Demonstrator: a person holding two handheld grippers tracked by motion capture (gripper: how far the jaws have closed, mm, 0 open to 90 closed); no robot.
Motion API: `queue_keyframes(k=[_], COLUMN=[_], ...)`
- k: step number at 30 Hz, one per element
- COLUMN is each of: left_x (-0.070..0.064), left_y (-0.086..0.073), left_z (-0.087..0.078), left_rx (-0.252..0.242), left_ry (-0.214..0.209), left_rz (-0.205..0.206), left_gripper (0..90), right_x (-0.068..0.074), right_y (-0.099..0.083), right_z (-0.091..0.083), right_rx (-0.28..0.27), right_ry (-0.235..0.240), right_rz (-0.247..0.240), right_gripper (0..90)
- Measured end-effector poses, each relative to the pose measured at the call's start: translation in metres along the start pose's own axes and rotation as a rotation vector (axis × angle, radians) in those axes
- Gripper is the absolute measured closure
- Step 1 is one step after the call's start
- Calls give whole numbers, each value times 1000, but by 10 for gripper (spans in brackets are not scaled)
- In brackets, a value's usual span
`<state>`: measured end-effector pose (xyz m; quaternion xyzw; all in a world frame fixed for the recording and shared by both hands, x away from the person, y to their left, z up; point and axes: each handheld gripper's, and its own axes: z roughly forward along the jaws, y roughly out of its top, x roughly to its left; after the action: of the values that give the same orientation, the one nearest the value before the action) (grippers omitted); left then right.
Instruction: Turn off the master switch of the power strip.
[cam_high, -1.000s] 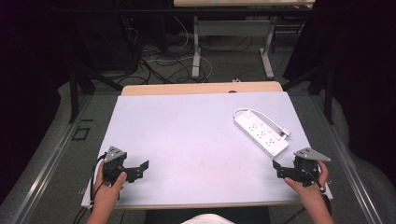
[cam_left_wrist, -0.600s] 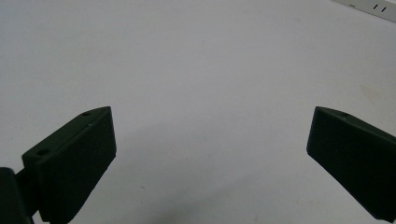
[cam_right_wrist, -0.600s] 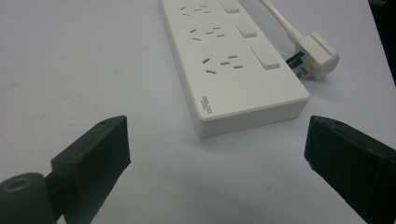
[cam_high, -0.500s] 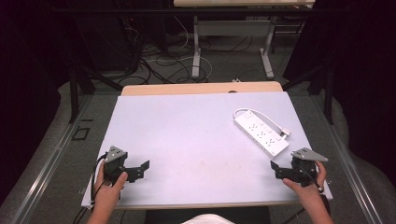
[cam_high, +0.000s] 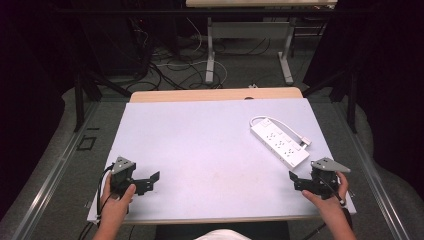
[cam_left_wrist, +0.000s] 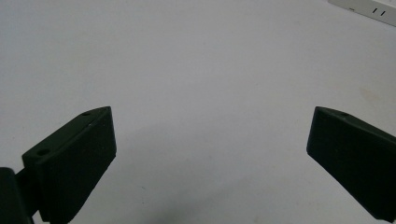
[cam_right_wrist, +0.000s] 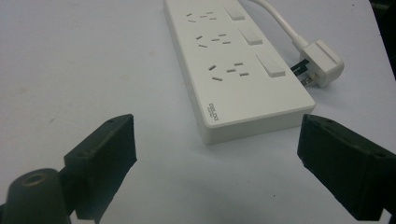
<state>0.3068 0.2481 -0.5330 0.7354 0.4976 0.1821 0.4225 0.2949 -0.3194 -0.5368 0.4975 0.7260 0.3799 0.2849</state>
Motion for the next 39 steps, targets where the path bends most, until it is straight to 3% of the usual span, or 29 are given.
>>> queue_keyframes(k=[3,6,11,12,20,25,31,39], left_x=[0,0,1,1,1,1,1,2], left_y=[0,0,0,0,0,0,0,0], left_z=[0,0,0,0,0,0,-1,-1], left_rx=[0,1,2,2,-2,-3,-1,-5], left_ry=[0,-2,2,2,3,5,3,5], left_rz=[1,0,2,2,-1,-2,-3,-3], left_gripper=[15,15,15,15,16,16,16,17], right_x=[2,2,6,5,7,8,9,9], right_y=[2,4,8,9,13,16,21,26], right_z=[0,3,5,6,5,7,10,12], right_rx=[5,-8,2,-2,2,5,18,31], right_ry=[17,18,27,30,45,60,82,94], right_rz=[21,0,8,-15,-9,-20,-68,-76], right_gripper=[120,133,145,146,151,164,221,261])
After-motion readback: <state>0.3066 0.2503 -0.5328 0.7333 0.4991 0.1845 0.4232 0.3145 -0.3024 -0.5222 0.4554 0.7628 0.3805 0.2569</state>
